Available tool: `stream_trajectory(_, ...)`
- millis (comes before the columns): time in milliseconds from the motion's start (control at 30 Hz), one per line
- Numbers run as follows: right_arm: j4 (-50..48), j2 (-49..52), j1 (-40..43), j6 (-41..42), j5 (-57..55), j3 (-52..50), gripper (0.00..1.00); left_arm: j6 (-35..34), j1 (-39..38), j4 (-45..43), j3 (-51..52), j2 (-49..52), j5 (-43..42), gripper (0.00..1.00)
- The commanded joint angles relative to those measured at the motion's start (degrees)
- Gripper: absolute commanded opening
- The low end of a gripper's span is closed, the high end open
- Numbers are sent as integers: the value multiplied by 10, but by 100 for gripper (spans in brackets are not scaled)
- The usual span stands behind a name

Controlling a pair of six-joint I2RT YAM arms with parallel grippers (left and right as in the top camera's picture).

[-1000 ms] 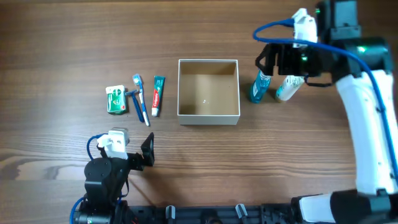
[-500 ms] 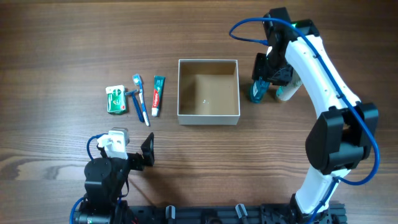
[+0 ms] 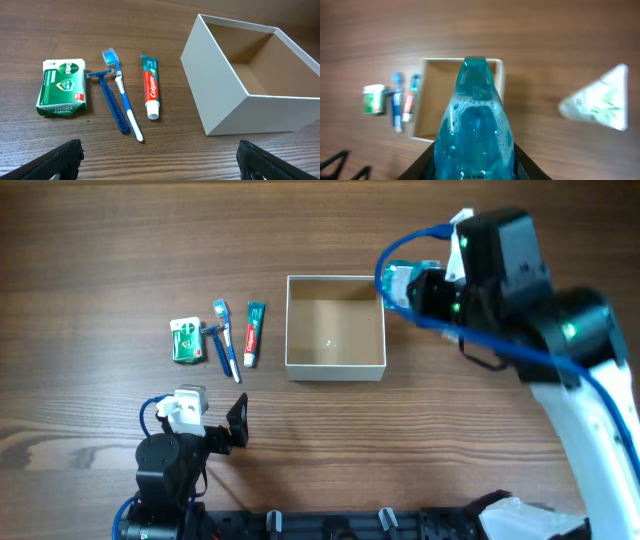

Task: Pack container
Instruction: 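Lift the mouthwash and place it upright in the box's back corner, then grasp the white lotion tube with the right gripper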

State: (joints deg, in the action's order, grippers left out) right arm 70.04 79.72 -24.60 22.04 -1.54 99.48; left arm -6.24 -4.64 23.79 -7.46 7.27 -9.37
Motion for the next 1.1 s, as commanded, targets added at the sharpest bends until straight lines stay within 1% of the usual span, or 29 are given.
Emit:
stream_trajectory(0,-28,32,-41,10,7,2,17,11,4,0,4,-3,-17,100)
stream_trajectory(133,-21,175,-43,4,6,2,17,11,4,0,4,-3,-17,100)
stream_trajectory(200,-41,257,-40,5,-15,2,17,11,4,0,4,-3,-17,100)
stream_trajectory(267,-76,305,-34,5,-17,2,17,11,4,0,4,-3,-17,100)
stream_trajectory(300,-90,319,-30,6,-23,2,22,11,4,0,4,-3,-17,100)
stream_trajectory(400,-120,343,-28,11,-94,2,22,11,4,0,4,-3,-17,100)
stream_trajectory(433,-122,348,-28,10,-103,2,23,11,4,0,4,-3,-17,100)
stream_trajectory(500,-124,349,-28,10,-110,2,25,11,4,0,4,-3,-17,100)
stream_trajectory(533,-127,349,-28,8,-109,2,53,11,4,0,4,-3,-17,100)
stream_trajectory(567,-125,349,-28,2,-106,2,70,11,4,0,4,-3,-17,100)
stream_trajectory(600,-123,349,-29,-7,-98,3,73,11,4,0,4,-3,-17,100)
stream_trajectory(633,-94,329,-29,-13,-92,12,75,11,4,0,4,-3,-17,100)
stream_trajectory(700,-67,287,-29,-10,-92,24,76,11,4,0,4,-3,-17,100)
stream_trajectory(733,-56,247,-29,-10,-92,31,79,11,4,0,4,-3,-17,100)
stream_trajectory(767,-52,198,-28,-11,-95,33,87,11,4,0,4,-3,-17,100)
stream_trajectory(867,-52,96,-4,-11,-142,33,96,11,4,0,4,-3,-17,100)
stream_trajectory(900,-52,61,30,-11,-156,33,97,11,4,0,4,-3,-17,100)
stream_trajectory(933,-53,53,53,-11,-156,33,97,11,4,0,4,-3,-17,100)
stream_trajectory(967,-52,51,95,-12,-156,33,97,11,4,0,4,-3,-17,100)
stream_trajectory(1000,-46,61,142,-15,-147,28,96,11,4,0,4,-3,-17,100)
stream_trajectory(1067,-28,94,209,-15,-93,17,95,11,4,0,4,-3,-17,100)
